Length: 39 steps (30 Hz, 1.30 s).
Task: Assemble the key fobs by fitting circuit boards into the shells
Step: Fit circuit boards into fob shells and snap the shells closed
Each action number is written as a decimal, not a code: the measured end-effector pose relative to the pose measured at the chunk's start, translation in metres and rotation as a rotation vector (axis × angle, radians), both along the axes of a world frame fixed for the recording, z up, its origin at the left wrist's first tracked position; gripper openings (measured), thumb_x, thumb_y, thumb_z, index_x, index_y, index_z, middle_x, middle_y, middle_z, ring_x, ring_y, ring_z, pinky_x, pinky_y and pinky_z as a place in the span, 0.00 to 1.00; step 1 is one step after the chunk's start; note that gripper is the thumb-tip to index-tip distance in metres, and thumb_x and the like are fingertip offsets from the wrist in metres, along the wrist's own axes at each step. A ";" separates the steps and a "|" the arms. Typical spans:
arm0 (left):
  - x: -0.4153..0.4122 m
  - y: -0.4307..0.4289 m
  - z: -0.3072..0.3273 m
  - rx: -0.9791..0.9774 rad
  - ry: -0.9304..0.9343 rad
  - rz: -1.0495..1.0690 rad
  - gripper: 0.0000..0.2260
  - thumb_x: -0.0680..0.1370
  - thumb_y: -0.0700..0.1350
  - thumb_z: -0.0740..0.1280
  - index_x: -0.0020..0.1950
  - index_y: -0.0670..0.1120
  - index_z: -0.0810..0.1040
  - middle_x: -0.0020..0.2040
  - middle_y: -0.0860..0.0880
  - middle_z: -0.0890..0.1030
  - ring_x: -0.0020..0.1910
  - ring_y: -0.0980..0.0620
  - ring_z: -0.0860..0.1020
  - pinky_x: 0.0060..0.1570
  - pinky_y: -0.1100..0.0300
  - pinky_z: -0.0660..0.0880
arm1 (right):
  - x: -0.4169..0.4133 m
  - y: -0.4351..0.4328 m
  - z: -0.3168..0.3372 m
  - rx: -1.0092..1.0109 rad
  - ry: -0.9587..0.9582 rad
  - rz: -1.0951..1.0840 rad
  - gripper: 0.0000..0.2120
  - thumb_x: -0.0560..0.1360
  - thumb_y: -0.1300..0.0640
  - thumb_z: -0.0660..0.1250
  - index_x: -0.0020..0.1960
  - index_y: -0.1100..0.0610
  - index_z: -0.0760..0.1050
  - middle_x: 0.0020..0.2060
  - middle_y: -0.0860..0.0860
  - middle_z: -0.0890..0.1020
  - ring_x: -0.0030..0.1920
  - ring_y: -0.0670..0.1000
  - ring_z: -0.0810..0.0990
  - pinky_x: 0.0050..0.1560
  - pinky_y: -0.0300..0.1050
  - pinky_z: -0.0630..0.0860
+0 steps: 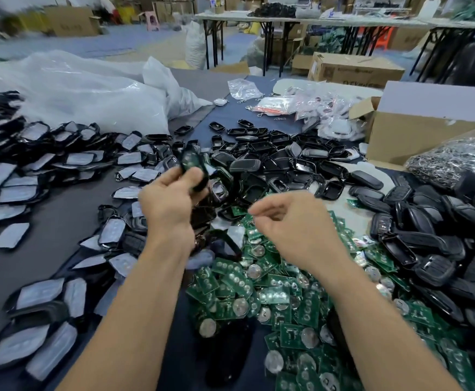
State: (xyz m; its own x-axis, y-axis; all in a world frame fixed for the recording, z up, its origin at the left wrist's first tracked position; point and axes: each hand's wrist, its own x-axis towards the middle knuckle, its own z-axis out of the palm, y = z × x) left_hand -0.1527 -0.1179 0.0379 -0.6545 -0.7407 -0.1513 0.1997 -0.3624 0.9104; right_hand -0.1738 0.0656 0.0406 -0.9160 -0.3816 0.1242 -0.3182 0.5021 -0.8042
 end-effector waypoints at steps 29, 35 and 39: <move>0.007 -0.065 -0.001 0.428 0.265 0.192 0.02 0.79 0.37 0.72 0.48 0.39 0.80 0.34 0.48 0.85 0.33 0.53 0.85 0.33 0.67 0.79 | -0.027 -0.164 -0.001 0.102 -0.138 0.025 0.11 0.70 0.62 0.73 0.37 0.46 0.80 0.40 0.44 0.80 0.50 0.53 0.81 0.50 0.47 0.81; 0.000 -0.045 0.001 0.297 0.147 0.132 0.03 0.78 0.35 0.73 0.46 0.41 0.82 0.34 0.48 0.85 0.32 0.54 0.84 0.33 0.66 0.79 | -0.013 -0.100 0.002 -0.436 -0.436 -0.211 0.11 0.68 0.67 0.76 0.43 0.52 0.83 0.38 0.48 0.83 0.38 0.50 0.78 0.32 0.41 0.75; -0.003 -0.013 0.001 0.013 -0.004 -0.035 0.05 0.75 0.33 0.75 0.44 0.42 0.82 0.35 0.47 0.86 0.32 0.51 0.84 0.32 0.64 0.80 | -0.004 -0.033 0.006 -0.692 -0.564 -0.253 0.06 0.74 0.68 0.74 0.49 0.61 0.81 0.42 0.54 0.85 0.32 0.46 0.78 0.29 0.36 0.74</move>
State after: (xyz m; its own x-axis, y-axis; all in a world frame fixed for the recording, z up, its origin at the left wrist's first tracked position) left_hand -0.1561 -0.1306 0.0385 -0.6793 -0.7154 -0.1637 0.1828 -0.3810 0.9063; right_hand -0.1781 0.0324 0.0465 -0.9561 -0.1694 -0.2393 0.2645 -0.1464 -0.9532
